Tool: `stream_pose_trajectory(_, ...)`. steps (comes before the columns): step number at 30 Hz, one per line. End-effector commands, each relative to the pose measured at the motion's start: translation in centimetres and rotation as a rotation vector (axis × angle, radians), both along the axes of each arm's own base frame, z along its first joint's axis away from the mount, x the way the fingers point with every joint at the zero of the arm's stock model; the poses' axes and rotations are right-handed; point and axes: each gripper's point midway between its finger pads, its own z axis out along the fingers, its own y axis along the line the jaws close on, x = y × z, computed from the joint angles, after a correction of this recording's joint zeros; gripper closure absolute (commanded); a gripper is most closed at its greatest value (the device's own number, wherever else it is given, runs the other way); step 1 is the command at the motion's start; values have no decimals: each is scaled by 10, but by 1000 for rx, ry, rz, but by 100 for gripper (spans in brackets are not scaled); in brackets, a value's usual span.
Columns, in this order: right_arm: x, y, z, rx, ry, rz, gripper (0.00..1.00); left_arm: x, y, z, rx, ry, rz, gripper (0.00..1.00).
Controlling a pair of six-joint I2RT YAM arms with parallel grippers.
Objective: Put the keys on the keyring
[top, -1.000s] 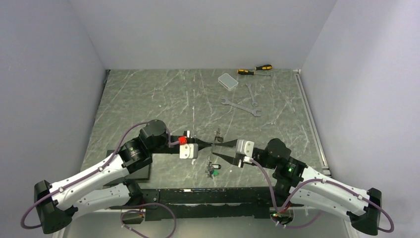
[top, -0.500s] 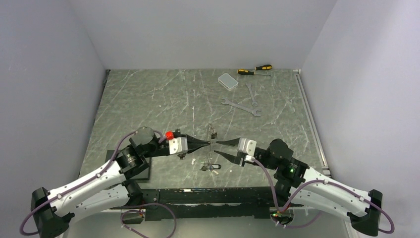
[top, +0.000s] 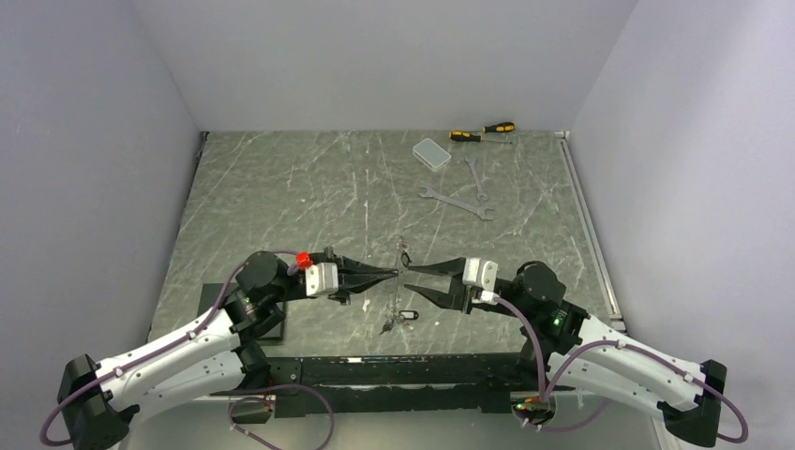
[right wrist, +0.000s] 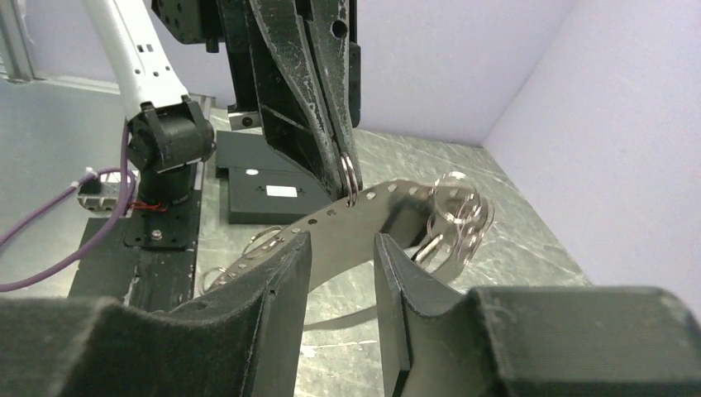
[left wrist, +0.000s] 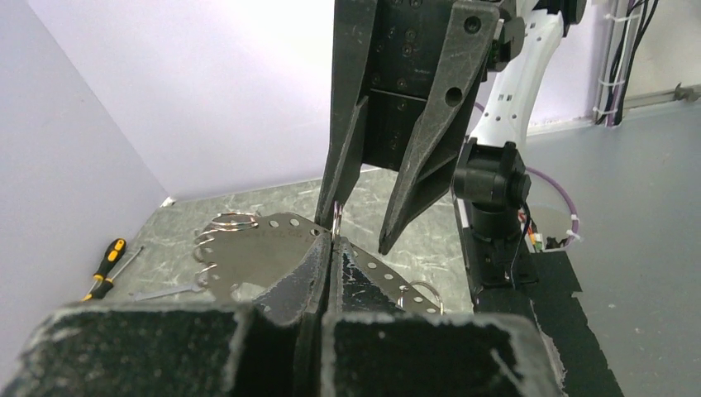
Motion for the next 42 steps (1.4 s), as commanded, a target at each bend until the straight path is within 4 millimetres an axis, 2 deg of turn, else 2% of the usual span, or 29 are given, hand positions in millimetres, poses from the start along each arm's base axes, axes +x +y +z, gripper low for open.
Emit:
stream_pose_trajectory(1, -12, -1, 41, 103, -37, 50, 63, -12, 5, 35, -126, -41, -48, 100)
stream_pose_trajectory(14, -19, -1, 59, 134, -34, 90, 63, -17, 1, 30, -108, -41, -89, 100)
stream_pose_trajectory(27, -15, 4, 57, 123, -10, 82, 65, -18, -1, 35, -116, -44, -102, 100)
stream_pose_trajectory(31, -7, -1, 57, 121, 14, 29, 60, -10, 2, 35, -103, -26, -45, 100)
stream_pose_trajectory(37, 20, -21, 41, 98, 169, -167, 58, 10, 14, 26, 9, 61, 104, 100)
stream_pose_trajectory(41, 40, -37, 15, 86, 370, -326, 57, 17, 27, 32, 61, 131, 186, 100)
stream_pose_trajectory(42, 44, -40, 2, 64, 431, -373, 57, 18, 30, 33, 73, 148, 201, 100)
